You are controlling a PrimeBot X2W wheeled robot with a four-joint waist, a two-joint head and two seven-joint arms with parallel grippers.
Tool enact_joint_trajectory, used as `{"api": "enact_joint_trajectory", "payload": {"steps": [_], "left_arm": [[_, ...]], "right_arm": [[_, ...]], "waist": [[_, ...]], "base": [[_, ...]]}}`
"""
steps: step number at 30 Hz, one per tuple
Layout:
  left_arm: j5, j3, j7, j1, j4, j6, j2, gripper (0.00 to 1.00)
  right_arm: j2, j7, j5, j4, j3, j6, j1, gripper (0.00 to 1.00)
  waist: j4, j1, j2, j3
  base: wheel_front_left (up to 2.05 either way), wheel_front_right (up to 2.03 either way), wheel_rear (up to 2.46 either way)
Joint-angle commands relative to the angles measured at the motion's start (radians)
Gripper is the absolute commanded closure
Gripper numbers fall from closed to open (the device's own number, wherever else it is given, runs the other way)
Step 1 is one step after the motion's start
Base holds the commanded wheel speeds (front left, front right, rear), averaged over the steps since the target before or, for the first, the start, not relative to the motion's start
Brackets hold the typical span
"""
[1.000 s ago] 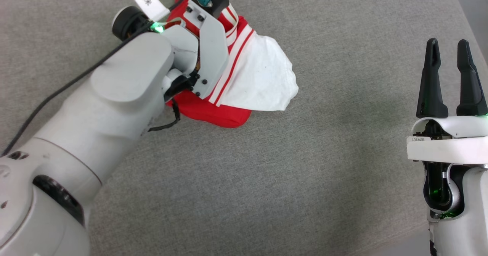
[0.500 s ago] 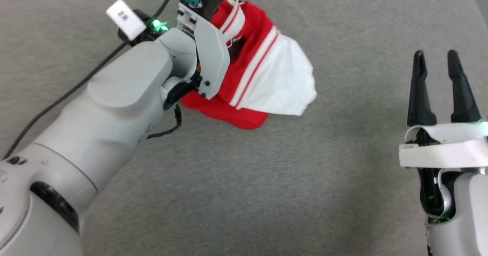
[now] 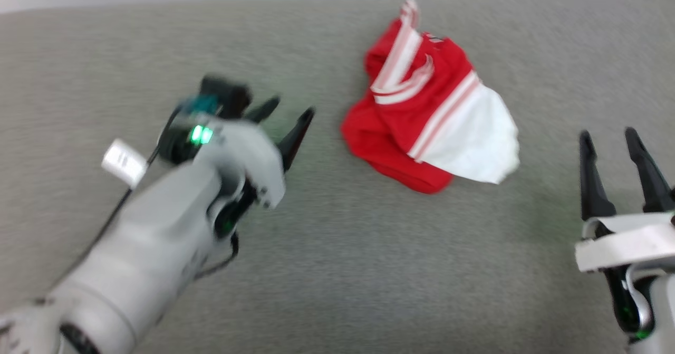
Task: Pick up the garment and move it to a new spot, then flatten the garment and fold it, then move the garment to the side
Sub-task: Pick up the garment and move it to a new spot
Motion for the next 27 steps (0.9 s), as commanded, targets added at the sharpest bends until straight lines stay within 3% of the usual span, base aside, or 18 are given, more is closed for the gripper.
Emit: {"api": "enact_joint_trajectory", "payload": {"steps": [1,6,9,17,22,27], "left_arm": [[-0.03,0.019,-0.026,0.064,0.005,0.002,0.004,0.0],[-0.045,0.058,-0.053,0.17,0.01,0.002,0.044,0.0],[-0.015,0.145,-0.058,0.232,-0.013,0.011,0.09,0.0],[0.233,0.527,-0.056,0.529,-0.255,0.124,0.181,0.0],[0.416,0.737,-0.056,0.727,-0.453,0.176,0.189,0.0],[0.575,0.873,-0.056,0.848,-0.613,0.187,0.167,0.0]], "right_arm": [[-0.02,0.011,0.006,0.003,-0.01,0.0,0.034,0.0],[-0.048,0.035,0.016,-0.002,-0.036,0.0,0.08,0.0],[-0.057,0.05,0.024,-0.009,-0.054,0.0,0.107,0.0],[-0.08,0.077,0.04,-0.002,-0.073,0.0,0.178,0.0],[-0.088,0.087,0.049,-0.005,-0.092,0.0,0.201,0.0],[-0.095,0.091,0.053,-0.012,-0.112,0.0,0.22,0.0]], "waist": [[0.139,0.0,0.0,-0.119],[0.202,0.0,0.0,-0.157],[0.235,0.0,0.0,-0.174],[0.277,0.0,0.0,-0.233],[0.277,0.0,0.0,-0.255],[0.268,0.0,0.0,-0.273]], "base": [[0.0,0.0,0.0],[0.0,0.0,0.0],[0.0,0.0,0.0],[0.0,0.0,0.0],[0.0,0.0,0.0],[0.0,0.0,0.0]]}}
